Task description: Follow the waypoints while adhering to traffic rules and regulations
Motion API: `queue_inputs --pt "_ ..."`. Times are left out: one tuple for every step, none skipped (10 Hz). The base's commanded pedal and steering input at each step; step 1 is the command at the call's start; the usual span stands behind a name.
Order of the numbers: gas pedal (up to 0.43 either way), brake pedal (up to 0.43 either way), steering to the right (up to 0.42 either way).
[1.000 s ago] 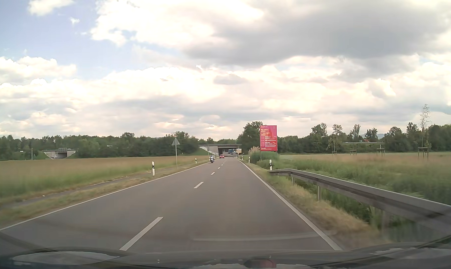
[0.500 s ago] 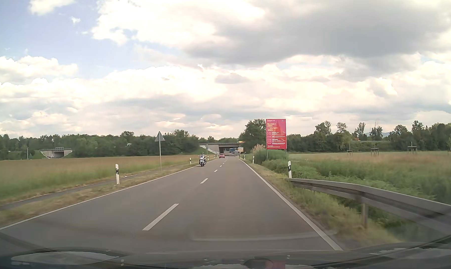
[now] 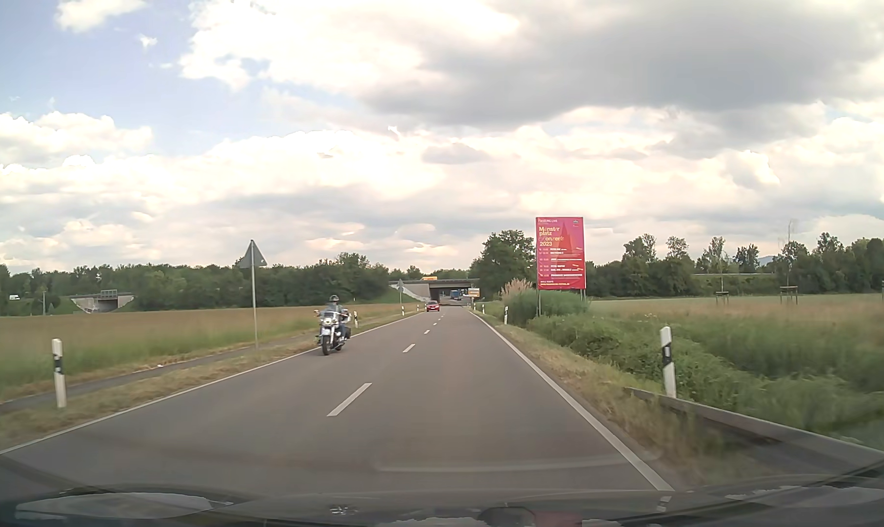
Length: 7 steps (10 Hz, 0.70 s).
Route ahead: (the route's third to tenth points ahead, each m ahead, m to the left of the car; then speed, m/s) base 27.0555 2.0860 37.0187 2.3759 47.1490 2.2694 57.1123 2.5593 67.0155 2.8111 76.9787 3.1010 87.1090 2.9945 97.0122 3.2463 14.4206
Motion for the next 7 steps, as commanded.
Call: queue_inputs --pt "0.118 0.000 -0.002" --pt "0.118 0.000 -0.002" --pt "0.118 0.000 -0.002" --pt "0.118 0.000 -0.002" --pt "0.118 0.000 -0.002" --pt "0.118 0.000 -0.002" --pt "0.118 0.000 -0.002"
